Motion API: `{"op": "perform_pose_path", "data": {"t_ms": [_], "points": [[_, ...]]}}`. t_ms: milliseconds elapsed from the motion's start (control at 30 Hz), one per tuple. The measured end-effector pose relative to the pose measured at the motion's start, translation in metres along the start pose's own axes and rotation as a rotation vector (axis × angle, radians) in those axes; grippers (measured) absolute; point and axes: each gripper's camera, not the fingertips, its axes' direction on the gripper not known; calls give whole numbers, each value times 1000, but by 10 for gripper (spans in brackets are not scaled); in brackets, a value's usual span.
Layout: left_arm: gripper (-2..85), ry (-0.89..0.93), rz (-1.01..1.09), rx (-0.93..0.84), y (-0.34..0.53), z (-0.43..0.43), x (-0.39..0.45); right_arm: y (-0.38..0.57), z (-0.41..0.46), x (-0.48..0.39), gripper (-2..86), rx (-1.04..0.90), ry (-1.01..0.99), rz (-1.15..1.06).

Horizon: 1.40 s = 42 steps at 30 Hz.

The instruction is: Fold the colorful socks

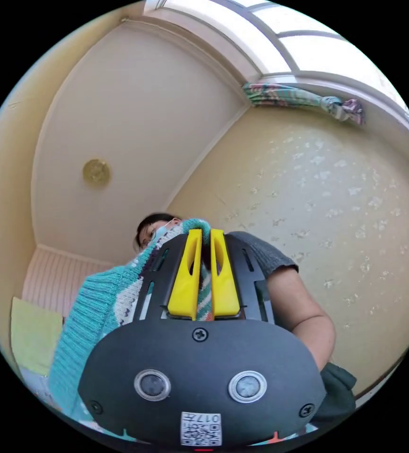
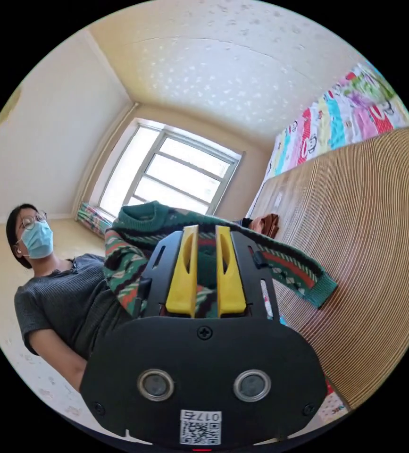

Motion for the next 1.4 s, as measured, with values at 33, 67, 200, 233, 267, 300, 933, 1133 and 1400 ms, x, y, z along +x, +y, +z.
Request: {"op": "perform_pose_path", "data": {"t_ms": [33,67,200,233,267,300,933,1133,1400], "points": [[15,26,1,10,2,3,-4,0,5,-5,140,-13,5,-22],[15,69,-2,25,7,8,-13,0,17,-16,202,-48,11,-79],[15,242,-23,36,29,37,-42,-3,77,-40,263,-174,130,-194],[15,260,-33,38,34,41,-46,-4,86,-42,266,-187,150,-210],[15,291,-54,40,44,49,-54,-7,104,-46,273,-213,168,-238],[15,320,-75,43,56,57,-60,-11,120,-47,274,-236,163,-255],[22,-119,-88,-343,97,33,-9,26,102,-174,25,191,583,-321],[27,-592,-265,-451,95,-16,9,71,91,-305,21,627,972,-557],[30,-850,-414,-353,125,-83,0,118,110,-409,21,935,1029,-890]]}}
